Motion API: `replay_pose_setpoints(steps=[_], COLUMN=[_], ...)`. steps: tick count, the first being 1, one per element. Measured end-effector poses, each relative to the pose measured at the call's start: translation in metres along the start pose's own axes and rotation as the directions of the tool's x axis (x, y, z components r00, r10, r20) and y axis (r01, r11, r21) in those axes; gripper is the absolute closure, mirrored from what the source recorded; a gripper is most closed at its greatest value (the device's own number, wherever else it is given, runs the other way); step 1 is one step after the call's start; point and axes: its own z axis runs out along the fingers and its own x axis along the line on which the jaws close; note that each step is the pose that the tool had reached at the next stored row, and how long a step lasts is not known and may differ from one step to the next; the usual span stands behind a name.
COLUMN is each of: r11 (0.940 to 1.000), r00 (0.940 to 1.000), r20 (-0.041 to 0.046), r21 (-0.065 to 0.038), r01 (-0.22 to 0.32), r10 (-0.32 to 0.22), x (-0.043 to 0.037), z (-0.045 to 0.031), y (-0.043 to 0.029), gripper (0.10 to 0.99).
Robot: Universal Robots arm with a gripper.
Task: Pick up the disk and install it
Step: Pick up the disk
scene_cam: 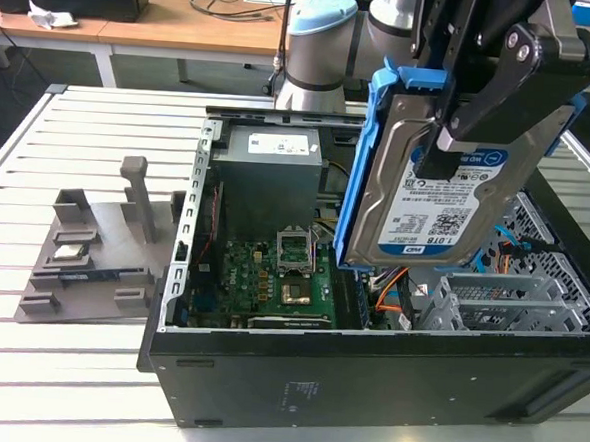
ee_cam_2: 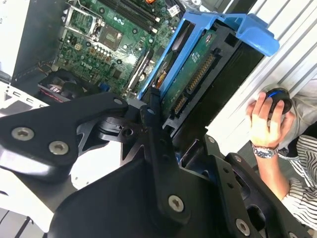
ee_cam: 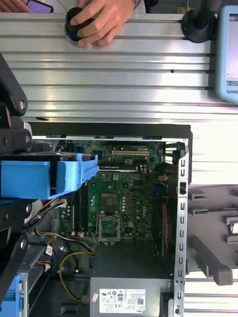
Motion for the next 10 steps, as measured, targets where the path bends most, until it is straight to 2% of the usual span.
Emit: replay_pose_setpoints(steps=[2, 3, 4, 10], r11=[1.0, 1.0, 1.0, 1.0], r00=[1.0, 1.0, 1.0, 1.0], r20=[0.0002, 0.0001, 0.0001, 0.0001], r21=[0.0, 0.0, 0.0, 0.0], r01=[0.0, 0.0, 0.0, 0.0], r10=[0.0, 0.0, 0.0, 0.0], x=[0.0002, 0.0003, 0.0005, 0.0007], z=[0.0001, 0.0, 0.0001, 0.0002], y=[-0.0036, -0.0068, -0.0132, -0.032], gripper=[0.718, 0.718, 0.718, 0.718])
